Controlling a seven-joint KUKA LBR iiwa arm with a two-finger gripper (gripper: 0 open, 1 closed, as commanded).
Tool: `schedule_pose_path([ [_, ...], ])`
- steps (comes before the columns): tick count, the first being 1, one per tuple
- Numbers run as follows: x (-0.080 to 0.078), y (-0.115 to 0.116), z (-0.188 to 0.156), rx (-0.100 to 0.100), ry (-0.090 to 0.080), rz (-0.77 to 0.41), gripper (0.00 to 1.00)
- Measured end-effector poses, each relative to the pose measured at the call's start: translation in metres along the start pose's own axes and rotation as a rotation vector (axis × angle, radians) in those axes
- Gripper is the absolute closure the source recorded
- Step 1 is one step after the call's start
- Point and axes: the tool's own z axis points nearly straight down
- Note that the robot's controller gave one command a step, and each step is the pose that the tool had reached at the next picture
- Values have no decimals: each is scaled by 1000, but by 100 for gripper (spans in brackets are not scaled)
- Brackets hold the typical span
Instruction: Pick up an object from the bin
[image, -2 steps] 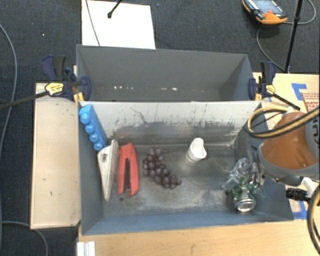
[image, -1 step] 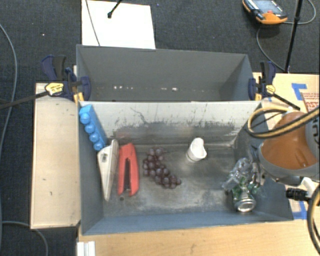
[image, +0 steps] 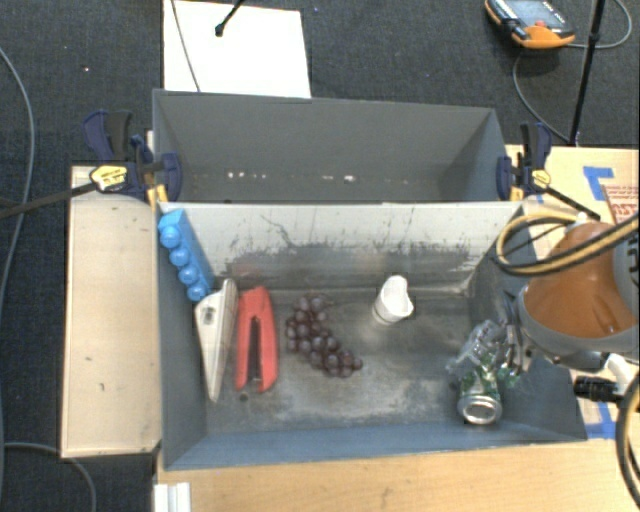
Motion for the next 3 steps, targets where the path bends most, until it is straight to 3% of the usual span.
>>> schedule_pose_path([
  [1,4,-2,-15,7,14,1,100],
  [3,-1,-1,-29,5,4,0,100],
])
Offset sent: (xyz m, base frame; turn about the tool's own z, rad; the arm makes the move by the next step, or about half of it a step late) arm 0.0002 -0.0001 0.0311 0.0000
